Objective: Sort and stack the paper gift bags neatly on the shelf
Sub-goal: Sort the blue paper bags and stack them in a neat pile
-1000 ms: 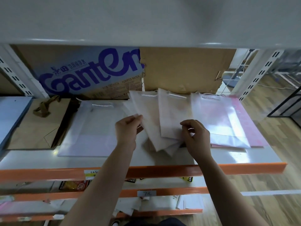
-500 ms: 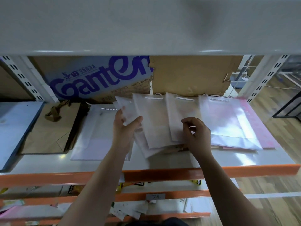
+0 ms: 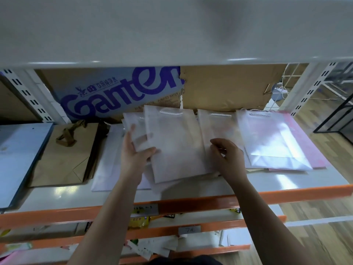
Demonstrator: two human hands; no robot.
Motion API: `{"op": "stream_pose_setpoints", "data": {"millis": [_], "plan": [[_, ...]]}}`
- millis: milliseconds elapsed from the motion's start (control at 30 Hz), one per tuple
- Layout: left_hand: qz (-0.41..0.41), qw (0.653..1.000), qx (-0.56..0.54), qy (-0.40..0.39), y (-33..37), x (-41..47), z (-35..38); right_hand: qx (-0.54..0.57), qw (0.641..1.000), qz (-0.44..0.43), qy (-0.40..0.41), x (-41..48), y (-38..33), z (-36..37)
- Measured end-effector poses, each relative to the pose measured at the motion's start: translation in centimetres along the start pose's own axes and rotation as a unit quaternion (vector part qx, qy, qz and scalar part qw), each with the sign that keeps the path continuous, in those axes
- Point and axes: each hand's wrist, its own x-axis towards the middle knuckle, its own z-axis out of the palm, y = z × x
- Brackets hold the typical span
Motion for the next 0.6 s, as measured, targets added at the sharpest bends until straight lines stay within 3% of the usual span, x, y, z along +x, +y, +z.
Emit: {"op": "stream_pose_setpoints", "data": {"millis": [133, 233, 333, 600], "plan": [[0.012, 1.000, -0.020, -0.010, 0.7, -0.2, -3.5, -0.007, 0.996, 0.000, -0.091, 0.4, -1.3, 1.5], [0.016, 0.999, -0.023, -0.027, 0.9, -0.1, -5.4, 0.047, 0.986, 0.042, -0.152, 0.4, -3.1, 2.9], [0.032, 0.999, -0.009, -0.027, 0.8, 0.0, -6.4, 0.088, 0.983, 0.105, -0.123, 0.5, -4.0, 4.3], [0.066, 0.991, 0.119, -0.001, 0.5, 2.1, -8.3, 0.119, 0.982, 0.144, -0.024, 0.6, -3.3, 4.6]]}}
